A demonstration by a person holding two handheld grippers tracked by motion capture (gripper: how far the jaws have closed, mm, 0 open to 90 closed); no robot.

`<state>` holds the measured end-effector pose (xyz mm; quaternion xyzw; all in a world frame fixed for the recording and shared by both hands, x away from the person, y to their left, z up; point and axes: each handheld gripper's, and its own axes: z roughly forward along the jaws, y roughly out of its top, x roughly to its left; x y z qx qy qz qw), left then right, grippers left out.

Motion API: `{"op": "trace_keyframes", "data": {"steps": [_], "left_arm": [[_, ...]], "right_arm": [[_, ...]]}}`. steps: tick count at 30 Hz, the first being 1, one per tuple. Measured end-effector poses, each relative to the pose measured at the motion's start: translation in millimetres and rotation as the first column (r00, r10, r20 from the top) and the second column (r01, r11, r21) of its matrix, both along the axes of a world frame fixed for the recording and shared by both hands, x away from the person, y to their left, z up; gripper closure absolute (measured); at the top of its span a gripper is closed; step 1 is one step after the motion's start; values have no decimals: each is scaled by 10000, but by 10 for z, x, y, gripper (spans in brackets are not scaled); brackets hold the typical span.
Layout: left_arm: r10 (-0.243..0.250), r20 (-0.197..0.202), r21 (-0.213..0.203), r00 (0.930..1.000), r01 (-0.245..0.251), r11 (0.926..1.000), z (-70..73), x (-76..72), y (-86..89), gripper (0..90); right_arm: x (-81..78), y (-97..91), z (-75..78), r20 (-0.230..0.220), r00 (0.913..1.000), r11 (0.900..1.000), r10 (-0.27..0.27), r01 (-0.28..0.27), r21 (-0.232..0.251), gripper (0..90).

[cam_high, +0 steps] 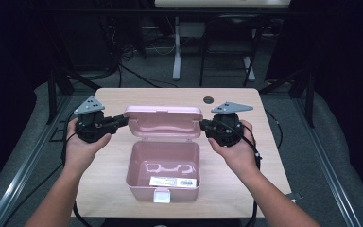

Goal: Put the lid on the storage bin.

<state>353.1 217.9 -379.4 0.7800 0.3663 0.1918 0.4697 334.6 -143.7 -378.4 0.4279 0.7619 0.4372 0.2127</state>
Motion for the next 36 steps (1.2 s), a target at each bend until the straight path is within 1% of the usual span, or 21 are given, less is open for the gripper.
{"op": "trace_keyframes", "data": {"steps": [8,15,20,23,25,29,31,32,36], "left_arm": [[-79,52,7,10000,79,10000,-28,-74,12,823],[-133,104,99,9999,132,9999,-34,-149,16,817],[-233,133,57,9996,232,9997,-24,-194,32,815],[-263,150,18,9995,263,9997,-20,-224,34,810],[-325,106,7,9994,325,9995,-15,-241,43,804],[-350,93,-14,9993,350,9994,-22,-265,47,795],[-358,76,-23,9993,358,9994,-24,-268,49,794],[-357,33,-70,9994,357,9993,-25,-272,50,791],[-421,24,-43,9991,421,9991,-23,-296,51,785]], "right_arm": [[-63,-22,-26,44,9999,9999,111,-111,5,832],[-115,-26,-33,99,9997,9997,240,-240,82,830],[-157,-18,-44,124,9994,9995,319,-320,67,827],[-183,-21,-49,57,9993,9993,361,-362,108,823],[-200,-26,-53,89,9990,9990,436,-436,68,823],[-243,-28,-59,-25,9988,9988,481,-481,92,823],[-247,-33,-60,1,9987,9987,512,-512,79,822],[-260,-39,-61,-66,9987,9986,512,-511,131,819],[-274,-48,-64,-63,9984,9983,571,-570,119,818]]}}
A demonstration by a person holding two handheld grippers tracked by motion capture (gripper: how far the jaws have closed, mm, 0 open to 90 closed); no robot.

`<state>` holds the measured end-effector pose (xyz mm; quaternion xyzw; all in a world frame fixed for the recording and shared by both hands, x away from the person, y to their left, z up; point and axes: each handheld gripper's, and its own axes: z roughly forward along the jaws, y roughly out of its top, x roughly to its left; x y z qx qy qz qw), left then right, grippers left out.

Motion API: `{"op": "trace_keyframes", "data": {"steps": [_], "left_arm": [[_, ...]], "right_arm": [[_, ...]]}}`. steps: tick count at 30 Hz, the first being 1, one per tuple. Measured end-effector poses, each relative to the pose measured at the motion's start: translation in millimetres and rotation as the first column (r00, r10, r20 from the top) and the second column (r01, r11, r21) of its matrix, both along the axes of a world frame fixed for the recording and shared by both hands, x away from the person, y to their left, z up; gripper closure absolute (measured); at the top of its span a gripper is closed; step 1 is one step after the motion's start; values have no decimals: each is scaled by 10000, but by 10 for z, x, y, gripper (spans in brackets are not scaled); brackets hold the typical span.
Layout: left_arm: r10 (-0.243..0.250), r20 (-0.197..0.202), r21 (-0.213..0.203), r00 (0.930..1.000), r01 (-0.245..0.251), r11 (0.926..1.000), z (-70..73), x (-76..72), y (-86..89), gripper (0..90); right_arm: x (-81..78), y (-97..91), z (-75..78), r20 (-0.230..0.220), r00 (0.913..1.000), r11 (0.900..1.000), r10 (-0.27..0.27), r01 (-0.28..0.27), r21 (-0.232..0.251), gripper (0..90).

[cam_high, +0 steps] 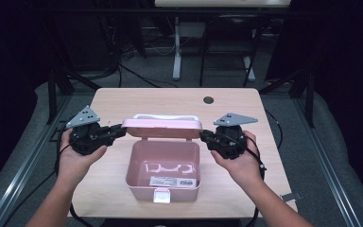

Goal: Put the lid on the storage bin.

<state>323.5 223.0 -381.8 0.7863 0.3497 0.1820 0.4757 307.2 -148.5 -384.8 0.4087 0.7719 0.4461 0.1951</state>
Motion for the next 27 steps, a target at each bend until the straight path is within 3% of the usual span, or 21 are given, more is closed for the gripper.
{"op": "trace_keyframes", "data": {"steps": [13,27], "left_arm": [[-44,62,54,10000,44,10000,-21,-66,0,770],[-170,7,26,9999,170,9999,-64,-166,25,762]], "right_arm": [[-92,-65,-11,-70,9999,10000,77,-77,59,815],[2,-124,-23,-217,9996,9996,-185,189,192,811]]}}
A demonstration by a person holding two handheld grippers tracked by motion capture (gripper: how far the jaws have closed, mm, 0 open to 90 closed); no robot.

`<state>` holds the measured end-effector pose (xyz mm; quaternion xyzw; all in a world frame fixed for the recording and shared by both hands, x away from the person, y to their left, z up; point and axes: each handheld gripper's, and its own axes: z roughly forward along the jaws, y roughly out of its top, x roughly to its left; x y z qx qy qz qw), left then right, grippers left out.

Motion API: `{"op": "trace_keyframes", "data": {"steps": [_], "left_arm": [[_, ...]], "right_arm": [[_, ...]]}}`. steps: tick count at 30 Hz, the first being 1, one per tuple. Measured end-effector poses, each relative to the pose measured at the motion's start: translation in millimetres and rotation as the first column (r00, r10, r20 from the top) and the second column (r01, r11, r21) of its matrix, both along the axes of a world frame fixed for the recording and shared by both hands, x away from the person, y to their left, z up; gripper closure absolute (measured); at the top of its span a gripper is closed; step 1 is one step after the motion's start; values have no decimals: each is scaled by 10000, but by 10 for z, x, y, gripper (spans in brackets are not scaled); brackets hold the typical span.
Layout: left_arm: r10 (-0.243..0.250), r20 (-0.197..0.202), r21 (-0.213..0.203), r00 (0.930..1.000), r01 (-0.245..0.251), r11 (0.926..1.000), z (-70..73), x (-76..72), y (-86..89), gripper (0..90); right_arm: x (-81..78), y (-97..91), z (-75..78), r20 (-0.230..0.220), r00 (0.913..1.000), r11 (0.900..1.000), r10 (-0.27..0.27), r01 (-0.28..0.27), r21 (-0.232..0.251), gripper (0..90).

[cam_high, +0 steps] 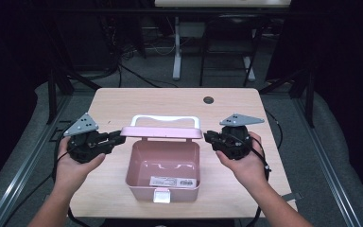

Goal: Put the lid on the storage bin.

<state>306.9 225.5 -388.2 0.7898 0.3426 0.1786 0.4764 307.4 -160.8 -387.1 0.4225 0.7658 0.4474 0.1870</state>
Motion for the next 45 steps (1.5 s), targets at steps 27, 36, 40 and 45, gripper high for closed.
{"op": "trace_keyframes", "data": {"steps": [27,36,40,45], "left_arm": [[-182,116,25,9998,182,9998,-46,-211,27,761],[-189,85,-9,9998,189,9998,-79,-264,36,761],[-235,83,-10,9997,235,9997,-106,-291,42,761],[-243,59,13,9997,243,9997,-129,-319,46,761]], "right_arm": [[86,52,31,-97,9999,9995,134,-132,287,801],[142,69,4,-210,9997,9992,146,-139,370,794],[186,78,-16,-374,9991,9985,203,-184,515,768],[234,96,-34,-405,9989,9983,220,-198,542,754]]}}
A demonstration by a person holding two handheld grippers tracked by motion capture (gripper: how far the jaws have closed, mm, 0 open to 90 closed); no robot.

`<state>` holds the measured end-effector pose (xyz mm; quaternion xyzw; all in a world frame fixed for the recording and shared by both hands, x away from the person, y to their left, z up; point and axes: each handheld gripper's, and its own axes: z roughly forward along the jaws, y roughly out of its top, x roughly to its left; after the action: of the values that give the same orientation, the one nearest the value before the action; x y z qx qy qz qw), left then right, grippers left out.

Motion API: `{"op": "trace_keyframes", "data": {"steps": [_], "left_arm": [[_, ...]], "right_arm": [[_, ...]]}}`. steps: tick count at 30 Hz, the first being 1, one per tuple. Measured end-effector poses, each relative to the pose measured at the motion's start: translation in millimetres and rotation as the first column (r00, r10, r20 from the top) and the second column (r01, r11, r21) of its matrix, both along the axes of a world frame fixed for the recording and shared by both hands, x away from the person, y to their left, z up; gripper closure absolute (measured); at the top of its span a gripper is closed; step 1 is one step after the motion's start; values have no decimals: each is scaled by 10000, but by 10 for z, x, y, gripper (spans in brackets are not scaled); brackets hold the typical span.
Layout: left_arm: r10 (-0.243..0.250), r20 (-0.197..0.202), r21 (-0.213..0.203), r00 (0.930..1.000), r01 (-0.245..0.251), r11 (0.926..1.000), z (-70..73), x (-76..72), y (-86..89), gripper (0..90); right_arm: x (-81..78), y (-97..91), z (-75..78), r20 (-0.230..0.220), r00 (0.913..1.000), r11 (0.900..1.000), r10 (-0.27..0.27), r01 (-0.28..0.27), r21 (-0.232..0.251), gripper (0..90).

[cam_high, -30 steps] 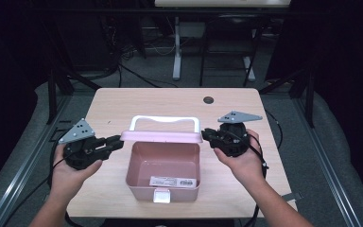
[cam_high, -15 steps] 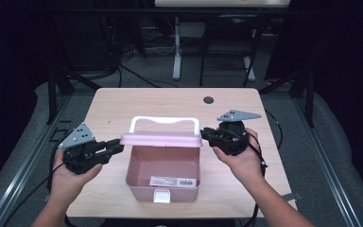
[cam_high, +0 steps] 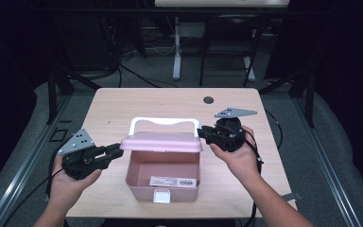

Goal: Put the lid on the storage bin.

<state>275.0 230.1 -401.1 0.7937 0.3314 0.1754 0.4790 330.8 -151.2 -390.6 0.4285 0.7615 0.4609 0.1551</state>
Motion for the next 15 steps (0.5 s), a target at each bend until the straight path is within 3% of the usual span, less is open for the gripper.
{"op": "trace_keyframes", "data": {"steps": [7,12,15], "left_arm": [[-11,3,-25,10000,11,10000,-36,-49,6,761],[-10,-25,14,10000,10,10000,-64,-85,8,759],[-41,-39,-1,10000,41,10000,-79,-102,14,758]], "right_arm": [[118,23,-40,-337,9994,9999,9,-3,171,708],[210,35,-73,-743,9972,9981,64,-18,614,651],[248,51,-108,-887,9961,9984,-5,55,564,621]]}}
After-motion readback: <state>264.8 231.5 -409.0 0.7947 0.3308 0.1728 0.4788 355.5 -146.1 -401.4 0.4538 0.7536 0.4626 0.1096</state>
